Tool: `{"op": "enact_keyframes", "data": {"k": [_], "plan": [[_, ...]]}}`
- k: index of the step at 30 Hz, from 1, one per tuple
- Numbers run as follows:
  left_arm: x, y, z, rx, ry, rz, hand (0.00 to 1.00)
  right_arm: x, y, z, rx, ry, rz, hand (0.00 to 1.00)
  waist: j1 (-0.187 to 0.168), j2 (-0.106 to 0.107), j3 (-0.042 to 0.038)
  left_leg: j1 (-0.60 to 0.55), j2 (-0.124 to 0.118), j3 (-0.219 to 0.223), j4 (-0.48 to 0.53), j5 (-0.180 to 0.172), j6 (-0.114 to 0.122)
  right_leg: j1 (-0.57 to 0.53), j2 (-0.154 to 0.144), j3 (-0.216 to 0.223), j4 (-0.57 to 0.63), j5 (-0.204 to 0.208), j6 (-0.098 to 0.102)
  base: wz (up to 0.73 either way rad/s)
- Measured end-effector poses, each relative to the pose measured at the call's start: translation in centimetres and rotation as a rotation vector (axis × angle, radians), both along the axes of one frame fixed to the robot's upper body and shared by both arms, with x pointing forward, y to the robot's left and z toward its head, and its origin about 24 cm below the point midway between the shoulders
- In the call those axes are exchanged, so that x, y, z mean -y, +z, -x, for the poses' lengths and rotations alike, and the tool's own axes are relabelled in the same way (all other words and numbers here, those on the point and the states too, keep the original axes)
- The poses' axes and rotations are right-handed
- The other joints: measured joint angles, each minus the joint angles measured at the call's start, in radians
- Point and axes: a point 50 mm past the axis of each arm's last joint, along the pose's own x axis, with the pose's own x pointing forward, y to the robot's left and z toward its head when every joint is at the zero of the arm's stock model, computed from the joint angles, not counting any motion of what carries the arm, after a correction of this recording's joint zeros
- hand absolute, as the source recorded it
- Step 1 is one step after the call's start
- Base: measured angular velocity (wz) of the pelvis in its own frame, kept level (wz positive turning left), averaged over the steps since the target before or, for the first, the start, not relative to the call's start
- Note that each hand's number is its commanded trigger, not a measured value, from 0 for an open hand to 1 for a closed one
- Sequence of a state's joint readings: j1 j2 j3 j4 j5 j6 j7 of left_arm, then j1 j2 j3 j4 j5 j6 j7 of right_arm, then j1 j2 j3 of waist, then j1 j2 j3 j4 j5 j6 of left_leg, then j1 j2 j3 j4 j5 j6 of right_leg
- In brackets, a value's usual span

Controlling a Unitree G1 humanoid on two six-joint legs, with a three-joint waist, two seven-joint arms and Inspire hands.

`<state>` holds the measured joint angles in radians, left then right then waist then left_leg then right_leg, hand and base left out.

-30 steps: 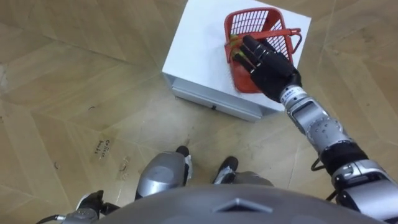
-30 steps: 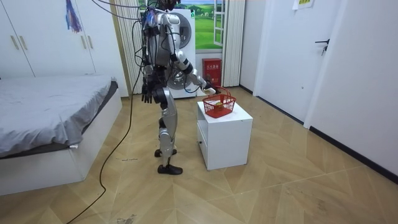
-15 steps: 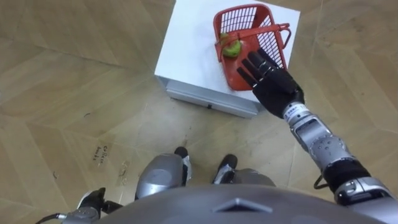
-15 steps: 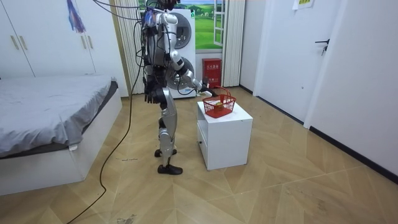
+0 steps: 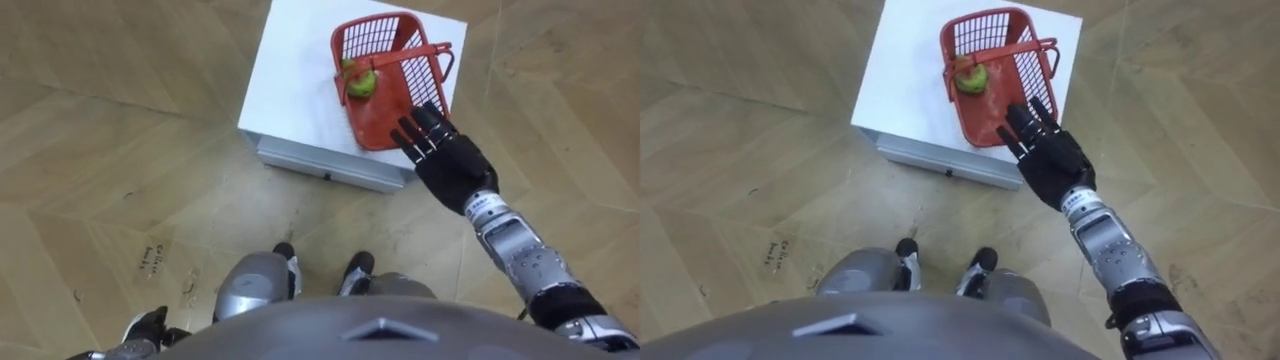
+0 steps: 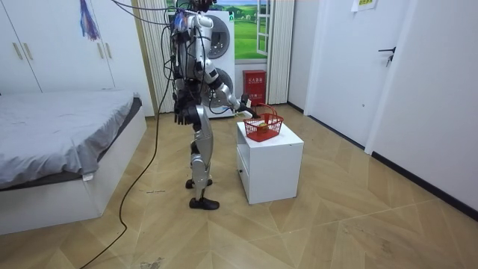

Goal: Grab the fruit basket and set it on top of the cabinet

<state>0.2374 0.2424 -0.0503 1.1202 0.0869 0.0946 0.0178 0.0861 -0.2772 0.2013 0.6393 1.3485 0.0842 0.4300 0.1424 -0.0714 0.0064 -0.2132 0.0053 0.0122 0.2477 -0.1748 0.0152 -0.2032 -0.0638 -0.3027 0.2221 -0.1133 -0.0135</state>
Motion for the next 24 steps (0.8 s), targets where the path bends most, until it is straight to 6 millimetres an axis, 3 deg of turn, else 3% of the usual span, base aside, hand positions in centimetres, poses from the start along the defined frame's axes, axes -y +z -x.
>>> {"op": "enact_keyframes", "data": {"k": [2,3,8,10,13,20,24], "plan": [[-0.2,0.1,-0.1,0.013,0.016,-0.007,0.0,0.3,0.2,0.2,0.012,-0.006,0.0,0.0,-0.005,-0.01,0.0033,0.015,0.003,0.016,-0.011,0.0,0.0,0.005,0.001,0.006,-0.002,0.0,0.0,-0.2],[-0.2,0.1,-0.2,0.028,0.034,-0.01,0.0,0.7,0.3,0.5,0.021,-0.027,-0.002,0.0,-0.028,-0.014,0.0021,0.02,0.003,0.016,-0.011,0.0,0.0,0.012,0.004,0.009,-0.007,0.0,0.0,-0.05],[-0.9,0.4,-0.3,0.071,0.125,-0.042,0.0,4.0,0.7,2.2,0.03,-0.183,0.028,0.0,-0.057,-0.019,-0.002,0.076,0.003,0.027,-0.037,-0.001,0.001,0.051,0.009,0.027,-0.021,0.0,0.005,-0.08],[-1.2,0.5,-0.4,0.083,0.142,-0.077,0.0,5.5,-0.4,3.9,-0.046,-0.221,0.086,0.0,-0.085,-0.017,-0.0055,0.105,0.003,0.034,-0.052,-0.001,0.001,0.07,0.009,0.031,-0.022,-0.004,0.008,-0.09],[-1.0,0.4,-0.5,0.105,0.168,-0.095,0.0,6.8,-1.9,6.5,-0.168,-0.247,0.143,0.0,-0.086,-0.016,-0.0095,0.14,0.005,0.055,-0.075,-0.002,0.002,0.091,0.014,0.054,-0.027,-0.006,0.01,-0.2],[-1.0,0.5,-0.6,0.127,0.19,-0.119,0.0,7.6,-4.6,13.0,-0.47,-0.218,0.242,0.0,-0.11,0.006,-0.0086,0.192,0.009,0.06,-0.08,-0.017,0.001,0.146,0.02,0.054,-0.044,-0.009,0.014,-0.04],[-1.2,0.6,-0.2,0.118,0.209,-0.125,0.0,6.5,-6.0,15.6,-0.671,-0.019,0.371,0.0,-0.11,0.008,-0.0066,0.221,0.017,0.068,-0.083,-0.027,-0.003,0.176,0.03,0.069,-0.054,-0.011,0.012,-0.07]]}}
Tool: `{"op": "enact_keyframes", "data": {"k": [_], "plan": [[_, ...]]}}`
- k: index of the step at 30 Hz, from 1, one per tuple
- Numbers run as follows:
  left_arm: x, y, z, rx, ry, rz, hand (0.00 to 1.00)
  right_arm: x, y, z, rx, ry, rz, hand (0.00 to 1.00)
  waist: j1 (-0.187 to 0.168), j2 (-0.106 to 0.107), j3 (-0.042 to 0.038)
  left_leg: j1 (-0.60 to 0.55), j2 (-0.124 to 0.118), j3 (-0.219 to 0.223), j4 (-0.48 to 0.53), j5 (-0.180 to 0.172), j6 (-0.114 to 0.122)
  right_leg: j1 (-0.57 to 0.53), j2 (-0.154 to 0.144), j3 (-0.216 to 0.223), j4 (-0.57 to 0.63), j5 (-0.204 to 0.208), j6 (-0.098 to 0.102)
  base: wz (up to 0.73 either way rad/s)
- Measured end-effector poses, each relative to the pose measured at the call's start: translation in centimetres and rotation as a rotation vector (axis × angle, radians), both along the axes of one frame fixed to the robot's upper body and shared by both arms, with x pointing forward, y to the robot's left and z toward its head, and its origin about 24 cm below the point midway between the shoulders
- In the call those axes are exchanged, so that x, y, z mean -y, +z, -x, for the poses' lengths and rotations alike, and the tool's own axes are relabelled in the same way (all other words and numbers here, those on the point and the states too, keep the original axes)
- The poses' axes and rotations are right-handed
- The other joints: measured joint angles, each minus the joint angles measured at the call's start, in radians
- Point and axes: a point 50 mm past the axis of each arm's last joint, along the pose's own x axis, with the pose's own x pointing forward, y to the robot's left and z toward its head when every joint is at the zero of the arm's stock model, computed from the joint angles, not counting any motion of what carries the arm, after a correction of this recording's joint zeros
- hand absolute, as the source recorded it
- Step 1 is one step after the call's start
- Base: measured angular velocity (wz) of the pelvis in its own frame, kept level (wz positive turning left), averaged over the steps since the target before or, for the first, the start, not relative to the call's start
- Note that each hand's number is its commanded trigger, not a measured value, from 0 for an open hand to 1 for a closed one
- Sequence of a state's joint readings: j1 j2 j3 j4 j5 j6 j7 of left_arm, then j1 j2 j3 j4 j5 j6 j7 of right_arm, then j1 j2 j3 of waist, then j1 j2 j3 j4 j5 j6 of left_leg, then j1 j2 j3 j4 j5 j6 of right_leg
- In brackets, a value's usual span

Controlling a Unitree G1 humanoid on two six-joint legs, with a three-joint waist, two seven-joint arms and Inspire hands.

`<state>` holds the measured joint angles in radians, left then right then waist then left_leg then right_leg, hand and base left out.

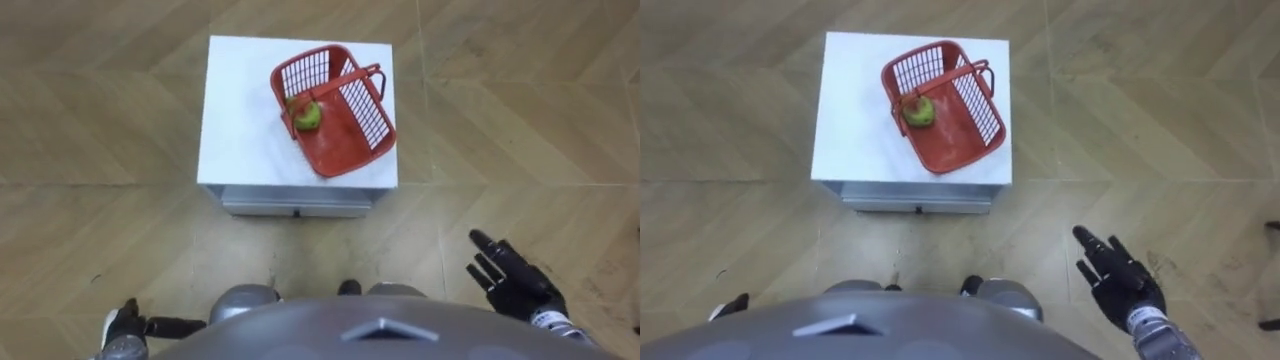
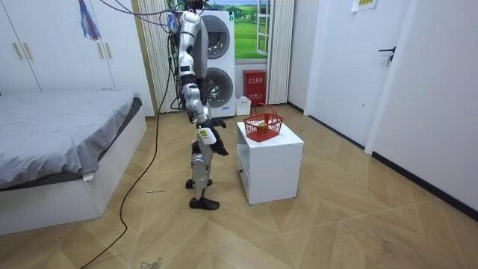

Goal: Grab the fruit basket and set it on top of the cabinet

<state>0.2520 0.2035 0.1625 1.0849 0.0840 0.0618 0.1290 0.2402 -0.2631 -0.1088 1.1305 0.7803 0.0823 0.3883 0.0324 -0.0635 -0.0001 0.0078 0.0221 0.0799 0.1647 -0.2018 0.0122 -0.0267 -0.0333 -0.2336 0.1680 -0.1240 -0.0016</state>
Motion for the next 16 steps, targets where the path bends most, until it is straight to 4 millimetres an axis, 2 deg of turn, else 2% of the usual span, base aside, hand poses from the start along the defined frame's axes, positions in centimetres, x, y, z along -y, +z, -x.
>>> {"op": "enact_keyframes", "data": {"k": [4,8,11,16], "plan": [[0.3,-0.2,0.7,-0.049,-0.032,0.002,0.0,-1.2,-0.9,0.9,-0.173,0.221,0.059,0.0,0.003,0.0,0.0004,0.023,0.001,0.002,0.0,-0.001,-0.002,0.02,0.004,0.008,-0.008,-0.003,-0.001,-0.04],[0.6,-0.5,1.7,-0.113,-0.039,0.008,0.0,-1.9,-1.4,2.1,-0.299,0.309,0.091,0.0,0.001,-0.002,0.0015,0.04,0.001,-0.002,0.0,-0.004,-0.002,0.046,0.003,-0.008,-0.019,-0.004,0.001,0.07],[1.6,-0.8,2.4,-0.173,-0.043,0.031,0.0,-1.9,-1.5,2.1,-0.352,0.382,0.146,0.0,0.002,0.0,0.0026,0.055,0.001,-0.003,0.0,-0.008,-0.002,0.061,0.002,-0.013,-0.019,-0.008,0.003,0.02],[2.3,-1.0,2.7,-0.217,-0.055,0.054,0.0,-1.9,-1.6,2.1,-0.469,0.614,0.231,0.0,0.003,0.014,0.0039,0.091,-0.001,-0.023,0.0,-0.016,-0.002,0.104,0.002,-0.013,-0.019,-0.022,0.007,0.08]]}}
